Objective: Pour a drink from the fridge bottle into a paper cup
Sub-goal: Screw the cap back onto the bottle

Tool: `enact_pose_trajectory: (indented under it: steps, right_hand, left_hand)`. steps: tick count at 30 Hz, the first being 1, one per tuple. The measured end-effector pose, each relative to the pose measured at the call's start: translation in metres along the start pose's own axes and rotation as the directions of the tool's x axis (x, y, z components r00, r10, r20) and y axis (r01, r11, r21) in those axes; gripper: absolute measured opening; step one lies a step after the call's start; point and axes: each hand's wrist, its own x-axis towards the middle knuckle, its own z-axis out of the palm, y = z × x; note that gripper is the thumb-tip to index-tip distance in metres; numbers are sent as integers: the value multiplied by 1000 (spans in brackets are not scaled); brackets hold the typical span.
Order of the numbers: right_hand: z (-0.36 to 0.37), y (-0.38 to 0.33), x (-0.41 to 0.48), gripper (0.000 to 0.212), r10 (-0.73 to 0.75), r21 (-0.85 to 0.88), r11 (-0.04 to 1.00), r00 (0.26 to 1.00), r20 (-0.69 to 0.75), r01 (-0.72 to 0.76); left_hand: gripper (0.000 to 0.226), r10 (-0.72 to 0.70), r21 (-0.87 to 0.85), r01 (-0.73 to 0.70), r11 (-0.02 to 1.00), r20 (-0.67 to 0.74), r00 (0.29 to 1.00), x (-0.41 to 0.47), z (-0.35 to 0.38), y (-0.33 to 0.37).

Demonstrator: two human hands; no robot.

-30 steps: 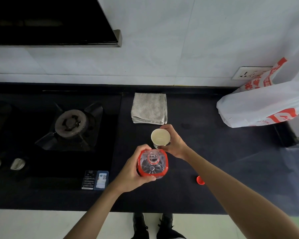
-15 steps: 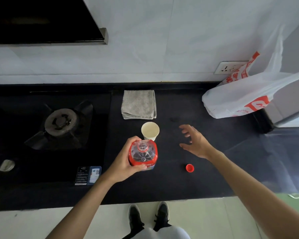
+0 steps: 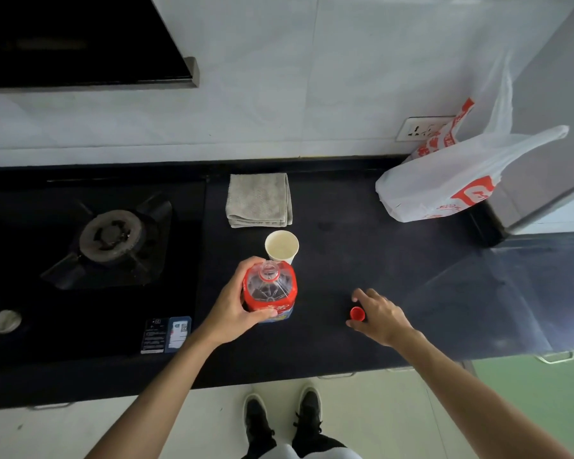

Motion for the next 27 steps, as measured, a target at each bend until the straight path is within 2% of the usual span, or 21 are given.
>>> enact_pose_trajectory:
  steps: [5, 9, 12, 17, 23, 27]
  right_hand:
    - [8, -3, 1, 31, -59, 36, 998, 997, -55, 61]
    - [-4, -11, 6, 17, -106, 190, 970, 968, -228, 151]
    - [-36, -29, 8, 16, -150, 340, 897, 919, -365, 281]
    - [-105, -84, -8, 19, -179, 512, 747, 869, -461, 425]
    - [-141, -135, -26, 28, -327, 456, 682, 796, -509, 572]
    - [-139, -155, -27, 20, -372, 452, 654, 778, -506, 606]
  left_hand:
    - [88, -4, 15, 4, 1000, 7, 1000, -1, 0, 1]
    - [86, -14, -6, 14, 1000, 18, 1000, 0, -1, 0]
    - [85, -12, -10, 12, 1000, 17, 1000, 0, -1, 0]
    - [86, -18, -13, 18, 1000, 25, 1000, 0, -2, -1]
    - [87, -22, -12, 22, 1000, 23, 999, 0, -2, 0]
    - [87, -35, -18, 35, 999, 24, 999, -1, -1, -2]
